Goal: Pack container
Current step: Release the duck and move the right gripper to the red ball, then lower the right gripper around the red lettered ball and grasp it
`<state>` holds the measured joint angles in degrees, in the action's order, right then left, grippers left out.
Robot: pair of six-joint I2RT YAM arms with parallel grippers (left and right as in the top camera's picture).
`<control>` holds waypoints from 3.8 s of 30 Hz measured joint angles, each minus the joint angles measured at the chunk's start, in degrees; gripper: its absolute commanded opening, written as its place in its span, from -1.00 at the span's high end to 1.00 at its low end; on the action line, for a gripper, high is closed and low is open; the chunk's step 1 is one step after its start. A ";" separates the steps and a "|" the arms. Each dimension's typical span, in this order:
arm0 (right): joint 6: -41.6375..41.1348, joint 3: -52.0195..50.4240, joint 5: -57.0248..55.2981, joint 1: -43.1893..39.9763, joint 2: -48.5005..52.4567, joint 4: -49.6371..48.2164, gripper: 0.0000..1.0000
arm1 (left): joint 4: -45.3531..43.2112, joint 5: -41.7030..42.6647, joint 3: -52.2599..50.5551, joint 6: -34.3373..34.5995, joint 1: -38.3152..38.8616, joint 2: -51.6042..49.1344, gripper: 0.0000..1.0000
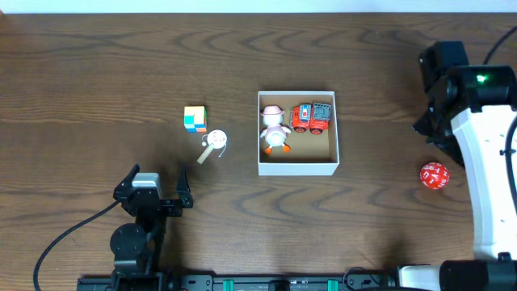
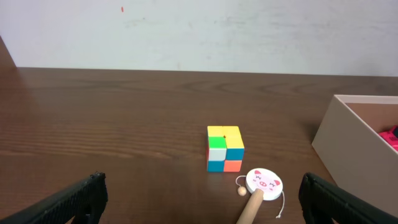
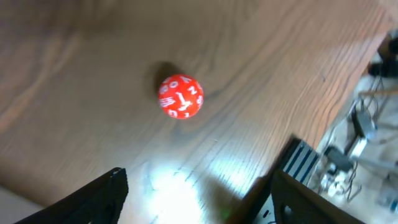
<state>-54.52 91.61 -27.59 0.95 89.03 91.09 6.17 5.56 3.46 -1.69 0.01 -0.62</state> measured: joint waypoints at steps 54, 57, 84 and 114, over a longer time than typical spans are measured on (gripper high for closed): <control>19.50 -44.19 16.41 -17.88 0.48 -50.03 -0.58 | -0.02 -0.02 0.00 0.00 0.00 0.00 -0.96; 19.61 -44.19 16.20 -17.88 0.48 -49.29 -0.69 | 0.00 0.00 0.00 0.00 0.00 0.00 -0.96; 23.76 -44.22 11.76 -17.88 0.48 -56.41 -0.89 | -0.02 0.00 0.00 0.00 0.00 0.00 -0.96; 29.97 -44.22 11.98 -22.58 0.48 -59.52 -0.03 | -0.02 -0.02 0.00 0.00 0.00 0.00 -0.96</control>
<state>-24.56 47.40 -15.62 -21.63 89.52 31.57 6.15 5.54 3.46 -1.69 0.01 -0.62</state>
